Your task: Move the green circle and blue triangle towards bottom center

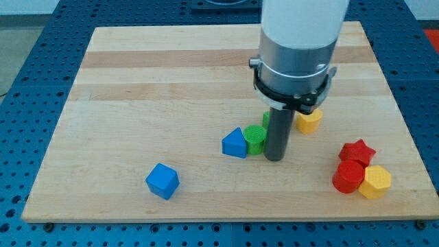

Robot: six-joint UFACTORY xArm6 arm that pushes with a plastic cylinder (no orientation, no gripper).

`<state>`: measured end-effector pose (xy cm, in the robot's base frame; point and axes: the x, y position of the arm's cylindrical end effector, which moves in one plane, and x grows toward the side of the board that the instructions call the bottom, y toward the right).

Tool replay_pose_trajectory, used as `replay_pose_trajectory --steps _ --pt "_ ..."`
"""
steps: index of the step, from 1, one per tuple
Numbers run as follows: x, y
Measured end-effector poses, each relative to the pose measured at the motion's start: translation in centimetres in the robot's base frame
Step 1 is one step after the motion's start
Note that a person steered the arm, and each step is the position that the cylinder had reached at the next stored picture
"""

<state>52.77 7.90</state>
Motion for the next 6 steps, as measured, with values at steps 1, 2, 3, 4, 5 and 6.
replay_pose_trajectory --steps 1,2,3,4,5,6 --pt "-0.2 2.6" --pt "-1.5 3.4" --pt "-4.0 1.8" --pt "-4.1 -4.3" --pt "-2.3 -9.0" --pt "-2.3 -8.1"
